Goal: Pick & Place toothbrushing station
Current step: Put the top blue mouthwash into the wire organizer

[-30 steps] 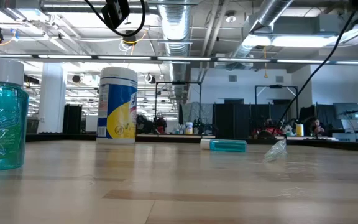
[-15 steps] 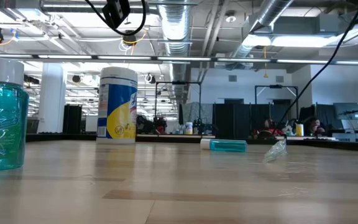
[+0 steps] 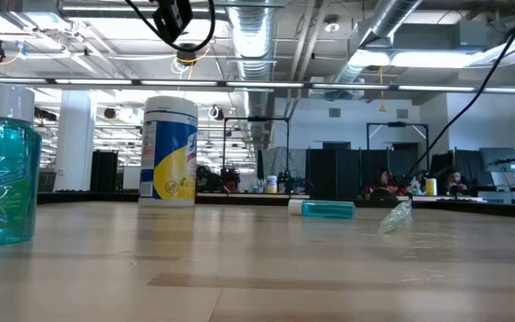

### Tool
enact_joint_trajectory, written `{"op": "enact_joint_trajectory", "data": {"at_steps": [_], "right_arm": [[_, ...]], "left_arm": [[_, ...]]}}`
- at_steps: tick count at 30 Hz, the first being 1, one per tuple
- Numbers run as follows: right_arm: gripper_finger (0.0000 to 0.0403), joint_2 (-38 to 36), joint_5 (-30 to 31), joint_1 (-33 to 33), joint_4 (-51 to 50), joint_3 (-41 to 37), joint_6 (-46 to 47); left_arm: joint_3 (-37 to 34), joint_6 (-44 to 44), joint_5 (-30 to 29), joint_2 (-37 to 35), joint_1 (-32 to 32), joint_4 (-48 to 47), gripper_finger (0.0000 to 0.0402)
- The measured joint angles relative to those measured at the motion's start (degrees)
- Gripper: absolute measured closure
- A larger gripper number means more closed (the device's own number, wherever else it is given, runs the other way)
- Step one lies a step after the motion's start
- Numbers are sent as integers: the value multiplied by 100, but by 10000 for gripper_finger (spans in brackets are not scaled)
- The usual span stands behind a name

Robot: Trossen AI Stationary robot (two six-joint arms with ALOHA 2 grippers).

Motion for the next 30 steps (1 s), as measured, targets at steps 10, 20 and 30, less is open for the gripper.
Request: {"op": "enact_joint_trajectory", "data": {"at_steps": [10,20,30], "right_arm": [[305,-315,563,-7,-598,2,51],[305,-415,1579,-191,-877,4,216],[305,-460,1036,-1703,-3323,705,1827]], "left_arm": [[-1,12,0,848,139,461,389],[-7,12,-26,1158,490,511,389],[-9,12,-25,1248,654,529,389]]}}
